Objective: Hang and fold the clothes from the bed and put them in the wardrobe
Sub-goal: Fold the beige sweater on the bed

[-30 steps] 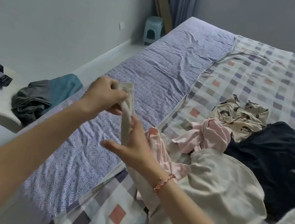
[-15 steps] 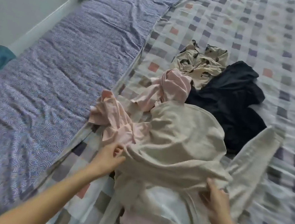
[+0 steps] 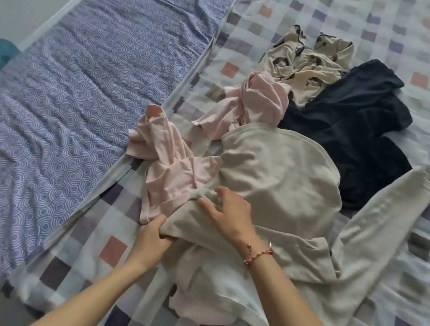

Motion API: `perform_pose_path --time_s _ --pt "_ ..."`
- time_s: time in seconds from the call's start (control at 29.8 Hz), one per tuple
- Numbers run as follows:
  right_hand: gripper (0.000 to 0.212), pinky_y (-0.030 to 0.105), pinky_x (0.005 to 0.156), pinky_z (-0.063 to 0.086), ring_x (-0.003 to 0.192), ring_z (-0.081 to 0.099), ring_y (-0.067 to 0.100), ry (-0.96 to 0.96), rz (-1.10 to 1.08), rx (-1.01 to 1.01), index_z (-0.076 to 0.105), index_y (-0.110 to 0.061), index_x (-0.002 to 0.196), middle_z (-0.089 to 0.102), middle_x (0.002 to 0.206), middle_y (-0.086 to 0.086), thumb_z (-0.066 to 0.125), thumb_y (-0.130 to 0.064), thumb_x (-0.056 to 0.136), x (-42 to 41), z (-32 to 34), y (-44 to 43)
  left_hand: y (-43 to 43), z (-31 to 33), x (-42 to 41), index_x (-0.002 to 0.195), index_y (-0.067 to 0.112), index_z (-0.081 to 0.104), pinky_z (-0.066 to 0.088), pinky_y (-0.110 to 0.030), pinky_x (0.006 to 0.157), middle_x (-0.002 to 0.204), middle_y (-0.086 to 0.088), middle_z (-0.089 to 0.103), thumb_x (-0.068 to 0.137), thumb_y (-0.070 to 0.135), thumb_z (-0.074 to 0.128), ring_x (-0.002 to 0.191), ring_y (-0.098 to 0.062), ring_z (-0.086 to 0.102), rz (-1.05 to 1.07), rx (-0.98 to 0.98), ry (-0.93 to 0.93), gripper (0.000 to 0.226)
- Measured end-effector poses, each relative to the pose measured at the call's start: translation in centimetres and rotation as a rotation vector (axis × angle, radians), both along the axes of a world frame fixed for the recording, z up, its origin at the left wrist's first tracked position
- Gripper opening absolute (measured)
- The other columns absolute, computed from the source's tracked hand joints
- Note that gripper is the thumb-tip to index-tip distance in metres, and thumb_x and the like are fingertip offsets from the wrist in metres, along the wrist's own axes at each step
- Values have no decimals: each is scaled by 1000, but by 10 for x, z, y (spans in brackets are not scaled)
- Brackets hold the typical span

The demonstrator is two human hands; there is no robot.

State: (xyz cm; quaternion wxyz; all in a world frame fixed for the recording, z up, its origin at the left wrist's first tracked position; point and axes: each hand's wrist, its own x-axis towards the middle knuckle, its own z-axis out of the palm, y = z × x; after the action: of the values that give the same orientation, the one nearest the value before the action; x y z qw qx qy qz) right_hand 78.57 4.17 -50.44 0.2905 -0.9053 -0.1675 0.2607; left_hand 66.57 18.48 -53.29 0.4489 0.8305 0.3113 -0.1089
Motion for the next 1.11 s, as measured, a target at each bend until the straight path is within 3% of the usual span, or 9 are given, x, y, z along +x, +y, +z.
perform_pose_path --time_s 0.13,0.27,0.37,0.5,0.6,0.71,0.87,0.97,1.11 --pt "34 28 64 37 64 46 13 278 118 50 46 -17 62 51 66 -1 60 -36 88 22 2 28 14 7 -18 85 13 57 30 -23 40 61 -3 62 83 26 59 56 -24 59 -145 376 -169 13" --pt "20 13 53 38 59 46 7 478 -369 453 56 -9 66 52 64 1 64 4 79 37 0 22 34 15 -33 68 22 34 5 -5 38 38 1 43 71 9 56 27 -15 41 -427 642 -345 25" --pt "31 16 56 38 55 44 5 314 -403 367 51 -15 62 49 60 -4 58 10 79 36 -13 25 34 8 -32 65 17 46 27 -19 35 47 1 52 48 -6 77 35 -15 50 -514 727 -89 42" --pt "12 22 69 39 72 53 13 153 -388 263 59 -13 87 58 78 0 59 -1 83 32 -31 1 26 6 -20 111 15 46 45 -31 76 114 -5 56 88 12 52 104 -24 59 -491 641 553 24" --pt "16 24 69 39 84 57 25 18 -677 280 62 -3 95 61 87 12 53 5 84 32 -38 -54 14 14 -3 82 11 57 48 -28 50 76 -3 61 64 2 70 65 -22 64 -441 724 174 24" --pt "19 34 83 43 98 58 34 38 -955 86 61 0 102 63 98 17 53 1 85 29 -49 -132 -28 7 32 69 11 57 43 -22 41 62 -3 56 55 1 53 52 -22 57 -598 566 -217 18" --pt "32 37 75 39 84 55 24 385 -742 -182 56 -20 82 58 81 4 66 -47 68 2 -79 -201 -106 -17 63 72 13 61 46 -23 51 69 -4 59 59 7 40 59 -26 58 -830 458 -242 25" --pt "24 35 73 34 77 49 20 258 -616 -197 50 -21 68 54 71 -3 64 -36 81 0 -63 -201 -126 -24 67 76 18 64 48 -23 59 78 1 64 63 17 34 68 -20 62 -868 453 -253 33" --pt "28 35 65 39 69 52 28 113 -915 -52 49 -14 60 56 64 6 59 -19 87 -15 -49 -228 -139 -33 70 73 23 59 43 -23 56 79 6 60 69 28 39 69 -15 61 -950 486 -238 20"
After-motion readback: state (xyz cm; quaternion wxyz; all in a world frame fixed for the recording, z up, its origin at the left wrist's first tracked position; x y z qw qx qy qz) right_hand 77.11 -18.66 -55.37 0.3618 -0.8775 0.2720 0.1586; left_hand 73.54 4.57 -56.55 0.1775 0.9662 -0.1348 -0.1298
